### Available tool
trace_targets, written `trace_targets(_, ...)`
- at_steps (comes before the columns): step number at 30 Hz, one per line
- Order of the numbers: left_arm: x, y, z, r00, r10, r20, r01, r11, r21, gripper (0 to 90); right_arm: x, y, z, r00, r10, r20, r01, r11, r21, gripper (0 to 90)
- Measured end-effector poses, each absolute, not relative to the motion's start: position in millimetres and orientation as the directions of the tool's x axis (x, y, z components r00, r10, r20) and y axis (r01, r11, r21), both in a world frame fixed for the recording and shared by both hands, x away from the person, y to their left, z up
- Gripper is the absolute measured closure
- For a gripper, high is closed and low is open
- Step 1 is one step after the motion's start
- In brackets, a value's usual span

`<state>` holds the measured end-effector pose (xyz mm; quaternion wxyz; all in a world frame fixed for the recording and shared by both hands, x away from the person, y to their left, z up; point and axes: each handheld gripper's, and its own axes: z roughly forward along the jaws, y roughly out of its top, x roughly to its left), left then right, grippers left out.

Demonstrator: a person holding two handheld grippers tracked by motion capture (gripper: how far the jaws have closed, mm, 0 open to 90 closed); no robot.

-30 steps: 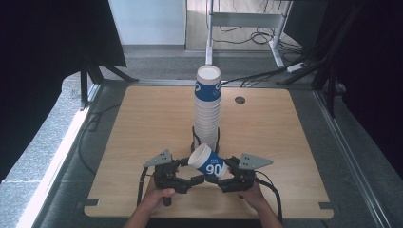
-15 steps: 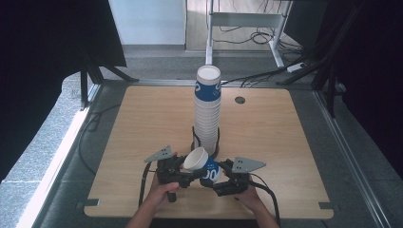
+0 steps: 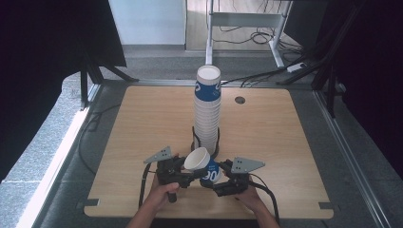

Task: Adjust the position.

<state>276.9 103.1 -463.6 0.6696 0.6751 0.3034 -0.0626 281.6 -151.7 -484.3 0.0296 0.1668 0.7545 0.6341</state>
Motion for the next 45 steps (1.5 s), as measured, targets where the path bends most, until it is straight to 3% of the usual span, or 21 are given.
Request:
trace_targets(16,273,103,-460,0.824,0.367,-0.431,0.451,0.034,0.892,20.9,282,-152,-482,-0.933,0.326,0.151,0.222,0.192,0.956,19.7)
trace_targets(45,263,118,-439,0.831,0.478,-0.284,0.350,-0.053,0.935,21.1,281,-159,-477,-0.928,0.363,0.077,0.191,0.288,0.938,17.7)
